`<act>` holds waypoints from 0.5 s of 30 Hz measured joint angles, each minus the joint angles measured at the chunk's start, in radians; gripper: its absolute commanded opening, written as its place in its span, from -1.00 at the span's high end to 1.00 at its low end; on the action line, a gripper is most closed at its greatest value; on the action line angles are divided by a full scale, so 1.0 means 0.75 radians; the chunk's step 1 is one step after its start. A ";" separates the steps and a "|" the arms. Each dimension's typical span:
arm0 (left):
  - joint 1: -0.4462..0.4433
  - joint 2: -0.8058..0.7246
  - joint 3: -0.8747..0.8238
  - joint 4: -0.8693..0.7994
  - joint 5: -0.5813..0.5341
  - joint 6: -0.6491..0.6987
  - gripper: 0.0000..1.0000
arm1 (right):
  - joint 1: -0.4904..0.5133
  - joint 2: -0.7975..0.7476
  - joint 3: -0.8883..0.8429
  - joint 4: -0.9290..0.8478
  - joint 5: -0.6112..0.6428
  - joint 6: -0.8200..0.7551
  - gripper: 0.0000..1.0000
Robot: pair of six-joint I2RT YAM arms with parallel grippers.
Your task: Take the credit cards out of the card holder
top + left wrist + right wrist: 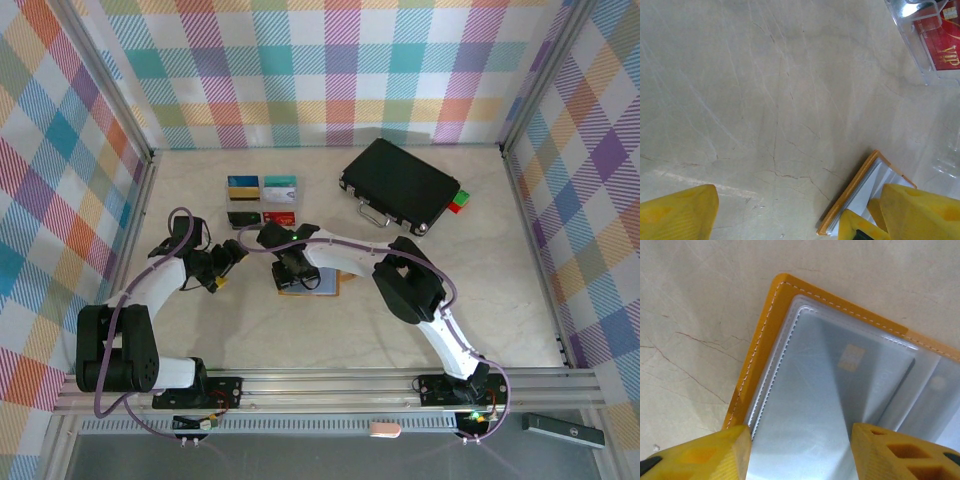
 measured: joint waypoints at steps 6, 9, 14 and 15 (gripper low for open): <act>0.001 -0.010 0.000 0.000 0.011 0.017 -0.68 | -0.018 -0.031 -0.062 0.058 -0.042 0.001 -0.01; 0.000 -0.010 0.000 0.001 0.022 0.020 -0.68 | -0.035 -0.046 -0.090 0.084 -0.068 0.002 0.05; 0.000 -0.010 0.000 0.000 0.044 0.024 -0.67 | -0.049 -0.052 -0.102 0.089 -0.082 0.002 0.24; 0.000 -0.010 0.000 0.001 0.049 0.024 -0.66 | -0.049 -0.054 -0.105 0.089 -0.084 0.001 0.29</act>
